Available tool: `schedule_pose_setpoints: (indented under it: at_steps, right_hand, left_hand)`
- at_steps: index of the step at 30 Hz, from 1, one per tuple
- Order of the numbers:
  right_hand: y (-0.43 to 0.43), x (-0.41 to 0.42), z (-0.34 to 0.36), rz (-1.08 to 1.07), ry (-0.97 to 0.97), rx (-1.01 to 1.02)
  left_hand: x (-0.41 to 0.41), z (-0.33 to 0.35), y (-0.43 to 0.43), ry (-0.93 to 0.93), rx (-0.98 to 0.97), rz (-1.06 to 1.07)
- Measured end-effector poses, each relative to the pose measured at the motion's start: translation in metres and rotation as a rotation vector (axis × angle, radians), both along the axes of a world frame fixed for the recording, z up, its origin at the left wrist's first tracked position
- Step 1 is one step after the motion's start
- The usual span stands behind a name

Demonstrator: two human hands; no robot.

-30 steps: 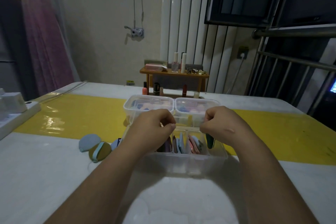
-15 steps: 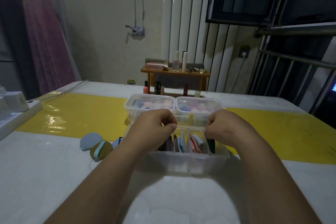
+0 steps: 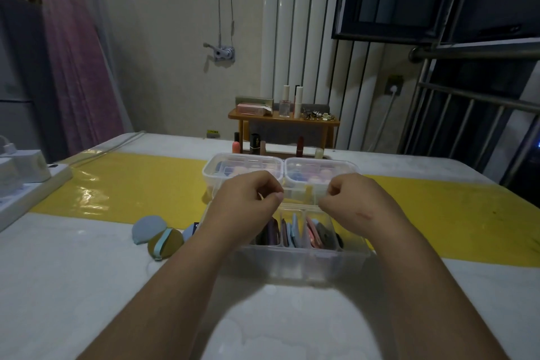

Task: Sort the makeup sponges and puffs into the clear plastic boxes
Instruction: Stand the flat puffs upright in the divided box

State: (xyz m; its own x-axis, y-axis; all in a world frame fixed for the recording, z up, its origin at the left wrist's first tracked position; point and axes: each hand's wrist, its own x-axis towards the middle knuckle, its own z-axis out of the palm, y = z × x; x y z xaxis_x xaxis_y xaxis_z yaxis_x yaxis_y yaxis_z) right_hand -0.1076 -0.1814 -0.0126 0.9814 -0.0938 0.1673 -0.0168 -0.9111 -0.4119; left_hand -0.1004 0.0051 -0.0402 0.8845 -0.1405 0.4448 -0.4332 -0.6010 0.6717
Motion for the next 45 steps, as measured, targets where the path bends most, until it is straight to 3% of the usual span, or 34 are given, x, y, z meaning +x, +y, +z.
schedule_pose_setpoints:
  at_steps: [6,15,24,30,36,41,45]
  right_hand:
    - [0.019,0.003,-0.012,0.139,-0.229,0.145]
    - [0.03,0.003,-0.018,0.257,-0.189,0.179]
    - [0.033,0.005,-0.024,0.273,-0.184,0.197]
    - [0.032,0.007,-0.027,0.276,-0.17,0.215]
    - [0.033,0.008,-0.028,0.287,-0.163,0.232]
    - [0.033,0.007,-0.029,0.291,-0.164,0.235]
    - [0.034,0.006,-0.028,0.292,-0.154,0.239]
  left_hand:
    - [0.001,-0.002,0.003,-0.106,-0.122,0.049]
    - [0.007,0.016,0.04,-0.135,-0.097,0.159]
    - [0.029,-0.012,0.099,0.134,-0.175,0.314]
    - [0.032,-0.03,0.108,0.284,0.138,0.444]
    - [0.029,-0.031,0.104,0.413,0.385,0.374]
    - [0.027,-0.028,0.102,0.416,0.432,0.359]
    - [0.028,-0.028,0.104,0.369,0.361,0.359]
